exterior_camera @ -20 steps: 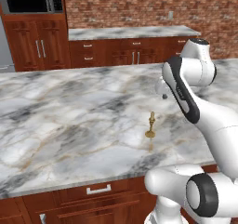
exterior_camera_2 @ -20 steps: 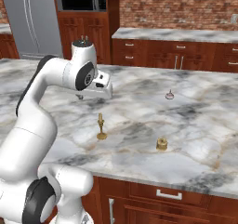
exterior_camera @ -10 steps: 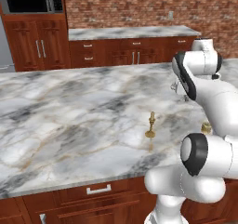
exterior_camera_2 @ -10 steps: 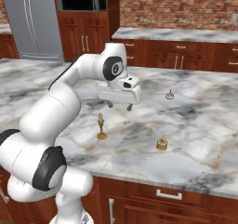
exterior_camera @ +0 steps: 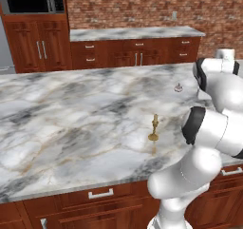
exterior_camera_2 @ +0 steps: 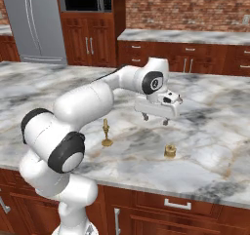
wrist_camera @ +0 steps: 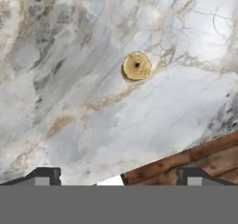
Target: Pick the candle and candle from the dining table and place them in the open cabinet. Close the cabinet after placing the objects.
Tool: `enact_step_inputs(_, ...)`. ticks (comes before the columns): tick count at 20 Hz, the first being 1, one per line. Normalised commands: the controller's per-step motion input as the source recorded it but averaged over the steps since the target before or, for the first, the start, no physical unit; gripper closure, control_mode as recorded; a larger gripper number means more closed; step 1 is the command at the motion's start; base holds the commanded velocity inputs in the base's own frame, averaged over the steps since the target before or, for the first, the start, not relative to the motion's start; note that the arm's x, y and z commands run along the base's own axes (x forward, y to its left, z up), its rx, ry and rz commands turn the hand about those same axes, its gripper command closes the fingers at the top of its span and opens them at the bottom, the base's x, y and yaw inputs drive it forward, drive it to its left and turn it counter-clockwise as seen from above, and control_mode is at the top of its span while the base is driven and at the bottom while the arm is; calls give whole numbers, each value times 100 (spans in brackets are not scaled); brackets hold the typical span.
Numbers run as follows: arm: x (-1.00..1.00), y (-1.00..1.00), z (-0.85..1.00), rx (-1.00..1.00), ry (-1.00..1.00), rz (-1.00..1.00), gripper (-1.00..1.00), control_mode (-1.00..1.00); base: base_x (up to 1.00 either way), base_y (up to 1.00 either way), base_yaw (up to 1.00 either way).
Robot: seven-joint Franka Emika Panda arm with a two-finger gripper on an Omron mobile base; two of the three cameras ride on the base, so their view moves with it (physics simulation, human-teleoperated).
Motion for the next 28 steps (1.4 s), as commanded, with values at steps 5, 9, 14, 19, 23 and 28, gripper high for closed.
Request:
enact_step_inputs(5, 54, -60, -55, 3, -1, 1, -100, -100, 0, 0, 0)
enact_step_inputs(9, 48, -24, -19, 4, 2, 4, -100, -100, 0, 0, 0)
enact_step_inputs(14, 19, -17, -24, 0, 1, 0, -100, -100, 0, 0, 0)
enact_step_inputs(19, 9, -3, -29, 0, -1, 0, -100, -100, 0, 0, 0)
enact_step_inputs(23, 20, 0, -42, 0, -5, 0, -100, -100, 0, 0, 0)
enact_step_inputs(28, 12, -8, -37, 0, 2, 0, -100, -100, 0, 0, 0)
